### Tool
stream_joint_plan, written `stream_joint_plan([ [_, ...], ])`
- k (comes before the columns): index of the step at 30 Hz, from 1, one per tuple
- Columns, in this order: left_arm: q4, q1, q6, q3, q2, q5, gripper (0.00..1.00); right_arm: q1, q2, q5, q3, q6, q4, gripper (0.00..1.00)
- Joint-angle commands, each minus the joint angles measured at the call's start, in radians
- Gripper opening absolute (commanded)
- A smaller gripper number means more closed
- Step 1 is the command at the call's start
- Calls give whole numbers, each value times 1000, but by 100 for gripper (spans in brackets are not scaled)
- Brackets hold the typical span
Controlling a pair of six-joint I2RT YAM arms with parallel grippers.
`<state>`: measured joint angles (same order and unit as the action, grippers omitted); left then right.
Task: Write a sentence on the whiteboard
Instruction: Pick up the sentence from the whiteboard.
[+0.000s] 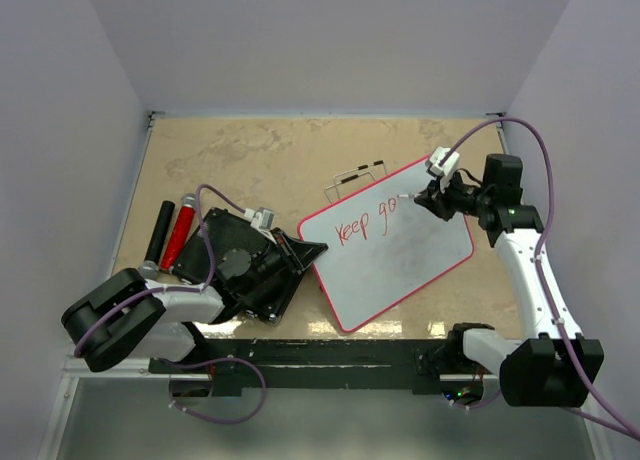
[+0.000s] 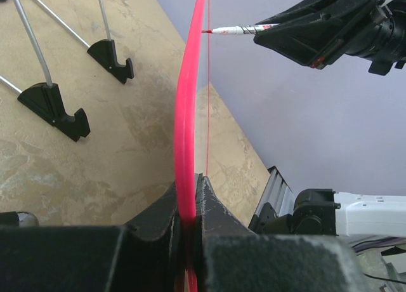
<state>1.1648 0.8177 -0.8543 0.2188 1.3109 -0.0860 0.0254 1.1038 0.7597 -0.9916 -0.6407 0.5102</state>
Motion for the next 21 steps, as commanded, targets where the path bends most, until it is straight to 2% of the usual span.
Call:
stream_joint_plan([
  [1, 21, 3, 83, 4, 2, -69, 0, 2, 28, 52, -25, -63, 51, 0],
  [11, 19, 1, 81, 5, 4, -69, 0, 2, 13, -8, -12, -123, 128, 0],
  [17, 18, 3, 81, 7, 4, -72, 0, 2, -21, -75, -2, -31, 25, 0],
  [21, 18, 1, 81, 7, 4, -74, 0, 2, -12, -62, -21, -1, -15, 0],
])
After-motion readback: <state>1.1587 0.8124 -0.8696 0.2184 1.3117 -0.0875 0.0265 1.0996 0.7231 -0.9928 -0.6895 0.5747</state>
